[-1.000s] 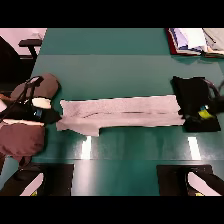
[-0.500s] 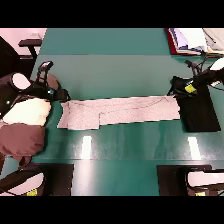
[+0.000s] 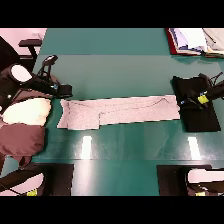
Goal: Fold the shirts.
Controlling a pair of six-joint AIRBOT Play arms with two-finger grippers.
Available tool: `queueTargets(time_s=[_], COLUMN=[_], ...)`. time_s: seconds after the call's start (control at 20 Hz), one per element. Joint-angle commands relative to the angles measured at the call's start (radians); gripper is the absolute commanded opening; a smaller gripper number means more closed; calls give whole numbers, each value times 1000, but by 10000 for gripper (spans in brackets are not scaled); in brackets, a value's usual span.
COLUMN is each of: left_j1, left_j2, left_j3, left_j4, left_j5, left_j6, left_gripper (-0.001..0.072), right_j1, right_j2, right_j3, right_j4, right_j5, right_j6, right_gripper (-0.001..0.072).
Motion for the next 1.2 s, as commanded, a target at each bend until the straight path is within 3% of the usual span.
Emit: queueTargets(time_s=[0.0,0.25,0.35,0.4,0.45,0.65,0.9,1.15], left_j1=[-64,-144,-177,-196,-215,-293,-400,-449], left_j2=[-16,-65,-90,-105,-121,-243,-478,-615], left_j3=[3,3,5,5,5,77,283,405], left_j4=[-26,-87,-122,-139,-154,-181,-222,-222], left_j5=[5,53,86,110,134,188,177,103], left_j6=[1,-2,-2,-2,-1,-1,-1,-3], left_gripper=[21,21,21,20,21,20,20,21], right_j1=[-8,35,70,84,94,140,251,419], right_j2=[2,-47,-65,-63,-55,32,158,167], right_j3=[-80,-84,-84,-83,-75,63,249,399], right_j4=[0,53,53,53,52,72,335,392], right_j5=[-64,-86,-117,-142,-150,-65,-31,-29], right_j6=[-22,-23,-32,-34,-34,-33,-31,-19], right_gripper=[523,496,292,117,11,9,9,9])
